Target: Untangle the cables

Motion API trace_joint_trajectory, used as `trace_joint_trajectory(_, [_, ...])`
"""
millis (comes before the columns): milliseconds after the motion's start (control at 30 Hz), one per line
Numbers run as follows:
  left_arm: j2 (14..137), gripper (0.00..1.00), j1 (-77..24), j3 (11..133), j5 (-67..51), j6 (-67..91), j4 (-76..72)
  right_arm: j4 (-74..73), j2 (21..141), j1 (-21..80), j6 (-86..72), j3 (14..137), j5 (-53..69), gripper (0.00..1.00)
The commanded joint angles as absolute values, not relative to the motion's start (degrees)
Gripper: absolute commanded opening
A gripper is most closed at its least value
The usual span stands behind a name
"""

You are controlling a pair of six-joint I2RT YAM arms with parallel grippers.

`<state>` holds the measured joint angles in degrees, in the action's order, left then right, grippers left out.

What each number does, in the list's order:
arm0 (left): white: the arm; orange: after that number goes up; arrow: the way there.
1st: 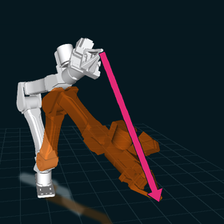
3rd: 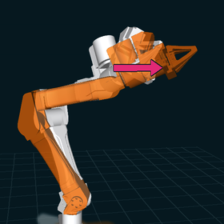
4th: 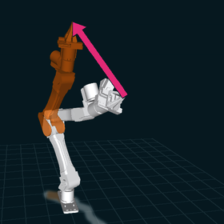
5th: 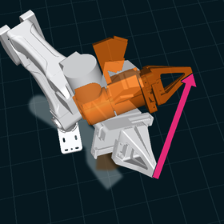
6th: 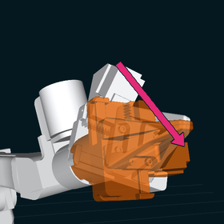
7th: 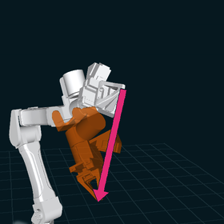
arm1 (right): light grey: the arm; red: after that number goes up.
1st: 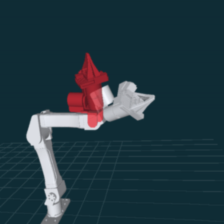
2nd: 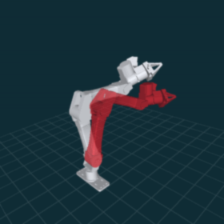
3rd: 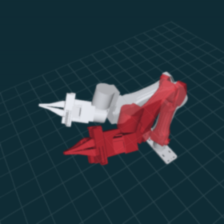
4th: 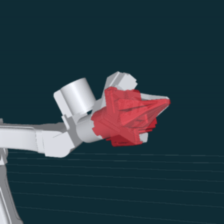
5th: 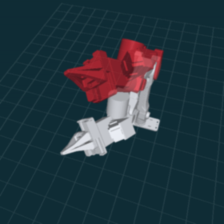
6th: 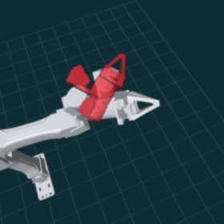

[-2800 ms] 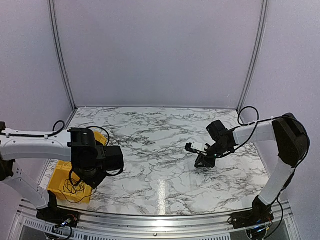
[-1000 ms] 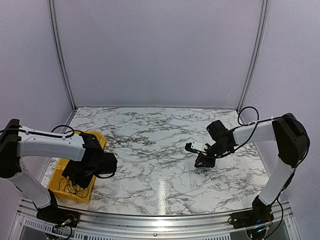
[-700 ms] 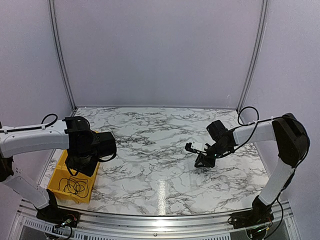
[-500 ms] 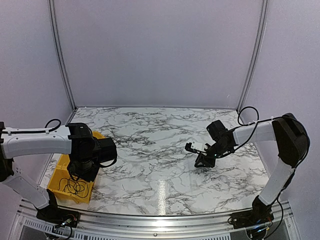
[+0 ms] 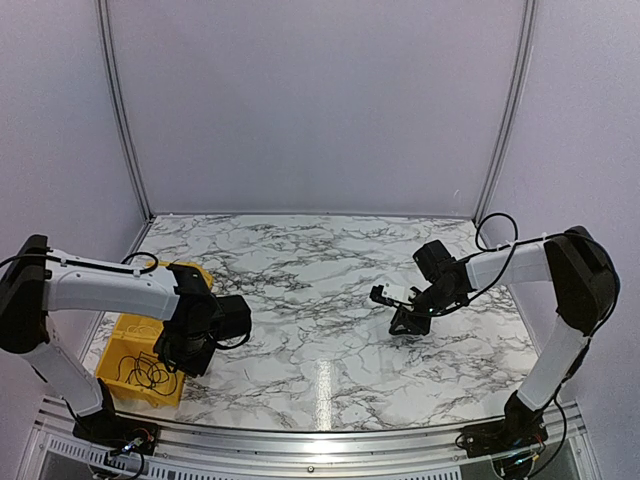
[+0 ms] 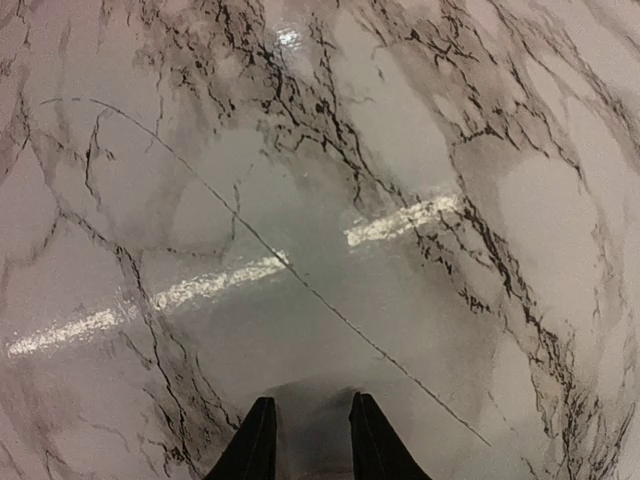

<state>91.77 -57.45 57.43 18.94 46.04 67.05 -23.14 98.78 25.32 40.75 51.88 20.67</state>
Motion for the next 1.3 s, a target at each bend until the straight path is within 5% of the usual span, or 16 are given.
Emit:
trace_joint_trajectory(0, [92.5,0.32,-57.7,56.6,21.2,46.3,67.0,-29.2,103.5,24.4,40.9,48.4,12.3,0.27])
trace_joint_trajectory(1267, [92.7,0.22,-57.4,49.7,31.7,51.9,75.1,-29.1,103.5,24.4,40.7,48.3,12.2,0.27])
